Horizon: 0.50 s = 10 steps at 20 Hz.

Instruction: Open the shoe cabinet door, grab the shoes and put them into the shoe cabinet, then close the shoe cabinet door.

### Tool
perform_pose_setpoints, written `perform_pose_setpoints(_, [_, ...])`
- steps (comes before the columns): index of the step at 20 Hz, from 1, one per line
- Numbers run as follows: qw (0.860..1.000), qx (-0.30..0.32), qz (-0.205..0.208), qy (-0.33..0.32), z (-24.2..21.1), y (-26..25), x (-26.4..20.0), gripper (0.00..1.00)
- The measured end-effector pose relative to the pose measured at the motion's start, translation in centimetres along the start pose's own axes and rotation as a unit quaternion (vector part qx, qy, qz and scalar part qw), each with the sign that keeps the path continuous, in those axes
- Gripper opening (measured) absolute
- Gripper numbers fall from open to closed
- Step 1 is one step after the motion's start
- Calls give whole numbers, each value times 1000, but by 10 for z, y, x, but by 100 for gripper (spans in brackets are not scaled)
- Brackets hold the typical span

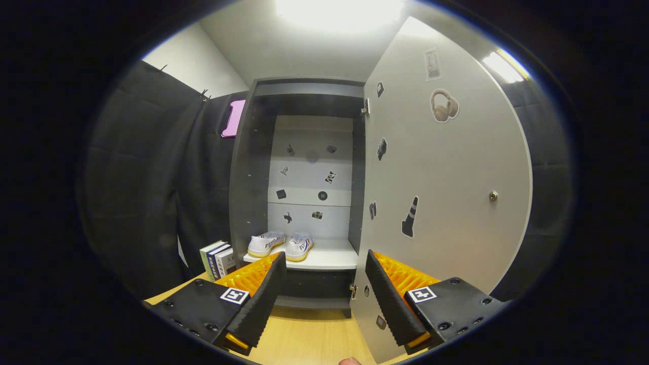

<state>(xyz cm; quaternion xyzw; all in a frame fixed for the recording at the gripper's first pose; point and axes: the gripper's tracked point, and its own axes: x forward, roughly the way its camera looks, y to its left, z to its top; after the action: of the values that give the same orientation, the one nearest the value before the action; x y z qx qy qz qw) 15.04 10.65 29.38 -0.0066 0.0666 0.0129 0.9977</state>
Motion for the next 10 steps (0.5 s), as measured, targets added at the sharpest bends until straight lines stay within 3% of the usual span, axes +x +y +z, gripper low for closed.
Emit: perform_pose_setpoints(10, [1000,-14,3,11,-9,12,-8,98])
